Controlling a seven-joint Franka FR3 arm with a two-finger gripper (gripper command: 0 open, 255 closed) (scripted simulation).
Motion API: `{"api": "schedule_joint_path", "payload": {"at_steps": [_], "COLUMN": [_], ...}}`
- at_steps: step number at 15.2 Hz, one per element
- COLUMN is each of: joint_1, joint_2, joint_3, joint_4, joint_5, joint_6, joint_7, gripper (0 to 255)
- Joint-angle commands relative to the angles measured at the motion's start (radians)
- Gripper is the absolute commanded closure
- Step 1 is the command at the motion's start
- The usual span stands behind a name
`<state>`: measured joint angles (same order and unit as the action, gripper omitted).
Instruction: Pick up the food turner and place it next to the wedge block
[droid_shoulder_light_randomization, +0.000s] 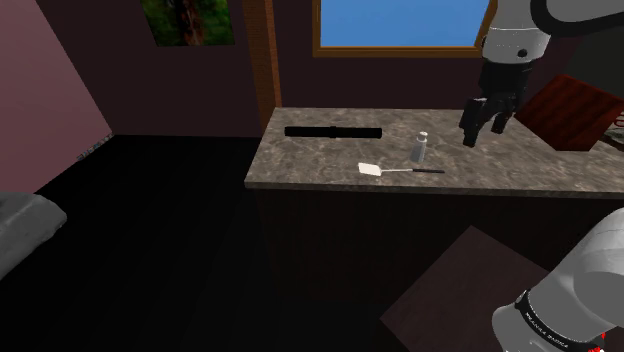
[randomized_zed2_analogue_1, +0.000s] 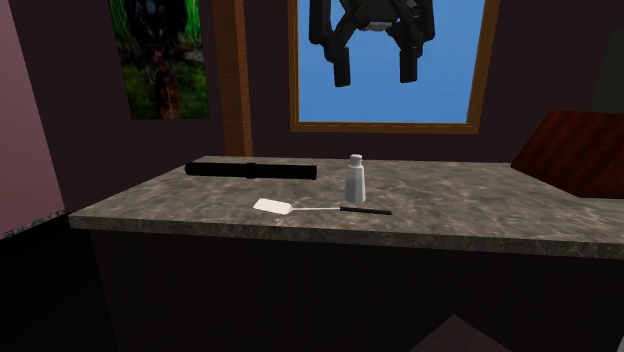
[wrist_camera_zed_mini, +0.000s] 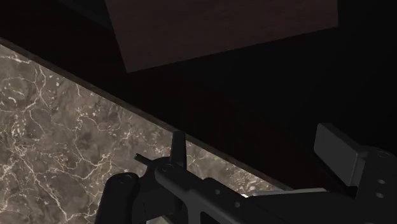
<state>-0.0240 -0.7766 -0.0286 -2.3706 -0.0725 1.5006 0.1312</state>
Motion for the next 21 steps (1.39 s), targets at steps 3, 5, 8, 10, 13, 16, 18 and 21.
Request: {"api": "schedule_joint_path", "payload": {"at_steps": [3, 5, 8, 10, 13, 16, 18, 21], "joint_1": [0.016, 0.033, 0.059, 0.077, 0.107, 0.138, 0.160, 0.189], "joint_2": [0.033, 0.074, 0.149, 0.207, 0.306, 0.413, 0.489, 0.606], "joint_3": [-0.043, -0.086, -0.147, -0.186, -0.240, -0.287, -0.314, -0.343], "joint_4": [-0.023, -0.039, -0.051, -0.050, -0.036, -0.010, 0.014, 0.058], "joint_5": [-0.032, -0.060, -0.095, -0.111, -0.123, -0.119, -0.106, -0.071], "joint_6": [0.062, 0.126, 0.223, 0.288, 0.384, 0.475, 0.532, 0.610], "joint_7": [-0.098, -0.194, -0.336, -0.430, -0.571, -0.714, -0.811, -0.960], "gripper": [0, 0, 0, 0, 0, 0, 0, 0]}}
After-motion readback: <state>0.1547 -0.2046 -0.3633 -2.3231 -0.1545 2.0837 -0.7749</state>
